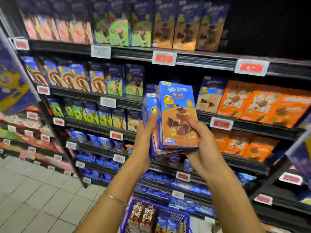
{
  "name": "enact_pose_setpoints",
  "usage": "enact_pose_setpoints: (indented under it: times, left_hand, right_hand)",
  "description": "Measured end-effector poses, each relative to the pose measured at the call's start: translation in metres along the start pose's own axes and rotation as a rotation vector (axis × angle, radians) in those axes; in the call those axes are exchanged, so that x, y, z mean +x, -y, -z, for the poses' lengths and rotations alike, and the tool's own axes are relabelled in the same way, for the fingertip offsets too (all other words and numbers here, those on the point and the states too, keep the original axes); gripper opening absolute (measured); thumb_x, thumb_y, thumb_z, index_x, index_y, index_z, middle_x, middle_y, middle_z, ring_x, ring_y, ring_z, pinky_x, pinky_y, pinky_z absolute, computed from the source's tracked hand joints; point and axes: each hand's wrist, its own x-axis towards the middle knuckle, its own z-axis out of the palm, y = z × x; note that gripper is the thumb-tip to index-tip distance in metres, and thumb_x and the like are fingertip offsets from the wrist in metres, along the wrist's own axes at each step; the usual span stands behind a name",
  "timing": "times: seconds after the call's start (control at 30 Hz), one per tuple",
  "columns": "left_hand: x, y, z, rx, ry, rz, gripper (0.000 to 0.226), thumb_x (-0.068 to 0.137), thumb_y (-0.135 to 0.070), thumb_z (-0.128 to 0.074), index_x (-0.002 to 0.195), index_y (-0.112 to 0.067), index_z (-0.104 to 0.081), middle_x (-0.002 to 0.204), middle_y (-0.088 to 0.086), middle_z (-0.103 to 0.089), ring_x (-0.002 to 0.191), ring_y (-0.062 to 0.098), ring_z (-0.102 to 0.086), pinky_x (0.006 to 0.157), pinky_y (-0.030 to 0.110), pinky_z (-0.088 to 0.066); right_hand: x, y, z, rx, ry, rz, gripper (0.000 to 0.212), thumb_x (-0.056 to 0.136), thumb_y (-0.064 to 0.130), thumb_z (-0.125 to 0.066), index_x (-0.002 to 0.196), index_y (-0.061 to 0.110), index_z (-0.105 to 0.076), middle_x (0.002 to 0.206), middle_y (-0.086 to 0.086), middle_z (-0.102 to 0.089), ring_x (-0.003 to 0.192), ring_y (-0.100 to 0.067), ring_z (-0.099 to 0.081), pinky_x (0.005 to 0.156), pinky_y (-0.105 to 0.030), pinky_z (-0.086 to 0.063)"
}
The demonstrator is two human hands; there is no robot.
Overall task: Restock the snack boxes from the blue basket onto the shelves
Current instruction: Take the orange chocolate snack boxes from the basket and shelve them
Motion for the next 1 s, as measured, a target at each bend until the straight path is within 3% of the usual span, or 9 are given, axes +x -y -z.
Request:
enact_pose_setpoints:
  times: [0.1,0.2,0.23,0.3,0.37,0.5,0.63,0.8,1.0]
  left_hand:
    - [0.007,-0.018,-0.026,0.010,0.053,-0.009,0.090,0.078,-0.053,-0.080,0.152,-0.011,-0.052,0.141,0.017,-0.068,0.131,0.040,-0.065,0.112,0.059,-0.050]
    - [0.022,-0.034,-0.044,-0.029,0.075,-0.053,0.105,0.066,-0.047,-0.082,0.157,-0.012,-0.044,0.145,0.014,-0.066,0.133,0.038,-0.063,0.110,0.054,-0.052]
    - [0.027,-0.041,-0.052,-0.042,0.074,-0.079,0.116,0.060,-0.048,-0.083,0.161,-0.011,-0.038,0.150,0.013,-0.062,0.135,0.038,-0.061,0.113,0.054,-0.050]
    - [0.038,-0.053,-0.068,-0.069,0.073,-0.122,0.129,0.056,-0.046,-0.084,0.166,-0.008,-0.028,0.159,0.016,-0.052,0.141,0.037,-0.056,0.119,0.056,-0.043]
    - [0.050,-0.064,-0.083,-0.056,0.098,-0.186,0.122,0.058,-0.043,-0.083,0.161,-0.001,-0.034,0.157,0.026,-0.051,0.136,0.040,-0.056,0.112,0.054,-0.047]
    - [0.066,-0.090,-0.106,-0.001,0.109,-0.306,0.111,0.060,-0.044,-0.080,0.155,-0.002,-0.042,0.150,0.029,-0.056,0.127,0.050,-0.059,0.107,0.064,-0.048]
    - [0.085,-0.113,-0.110,0.042,0.079,-0.401,0.110,0.059,-0.043,-0.079,0.154,0.001,-0.042,0.147,0.032,-0.057,0.122,0.054,-0.060,0.104,0.064,-0.050]
    - [0.115,-0.134,-0.099,0.072,0.164,-0.437,0.082,0.080,-0.031,-0.066,0.152,0.000,-0.045,0.138,0.028,-0.066,0.100,0.037,-0.072,0.084,0.050,-0.063]
    - [0.157,-0.168,-0.085,0.051,0.317,-0.477,0.040,0.087,-0.035,-0.057,0.118,-0.013,-0.069,0.101,0.008,-0.082,0.083,0.024,-0.081,0.068,0.037,-0.066]
  right_hand:
    - [0.004,0.031,0.004,0.025,0.023,0.061,0.042,0.088,0.035,-0.059,0.125,0.017,-0.069,0.113,-0.009,-0.076,0.096,-0.021,-0.075,0.080,-0.035,-0.060]
    - [0.013,0.060,0.008,0.022,0.066,0.127,0.022,0.079,0.035,-0.061,0.089,0.030,-0.080,0.102,-0.005,-0.078,0.086,-0.019,-0.075,0.074,-0.034,-0.056]
    - [0.017,0.070,0.009,0.018,0.068,0.143,0.021,0.079,0.035,-0.062,0.088,0.029,-0.080,0.102,-0.008,-0.078,0.089,-0.023,-0.075,0.080,-0.039,-0.054]
    - [0.025,0.091,0.012,0.000,0.068,0.162,0.046,0.079,0.037,-0.062,0.118,0.013,-0.072,0.116,-0.018,-0.074,0.106,-0.035,-0.071,0.093,-0.048,-0.052]
    - [0.033,0.113,0.014,-0.003,0.083,0.188,0.062,0.080,0.037,-0.063,0.132,0.002,-0.060,0.120,-0.021,-0.072,0.107,-0.034,-0.070,0.088,-0.044,-0.056]
    - [0.057,0.145,0.027,0.015,0.130,0.243,0.029,0.087,0.032,-0.064,0.104,0.015,-0.080,0.109,-0.013,-0.077,0.096,-0.025,-0.073,0.086,-0.041,-0.055]
    - [0.084,0.165,0.037,0.043,0.115,0.285,0.027,0.094,0.027,-0.057,0.095,0.014,-0.081,0.103,-0.010,-0.078,0.092,-0.023,-0.074,0.097,-0.046,-0.050]
    - [0.128,0.194,0.042,-0.047,-0.002,0.352,0.021,0.097,0.022,-0.055,0.092,0.016,-0.075,0.091,-0.006,-0.079,0.075,-0.018,-0.075,0.062,-0.029,-0.060]
    - [0.181,0.215,0.035,-0.454,-0.233,0.595,0.015,0.095,0.021,-0.067,0.106,0.013,-0.072,0.096,-0.004,-0.079,0.088,-0.019,-0.077,0.080,-0.040,-0.062]
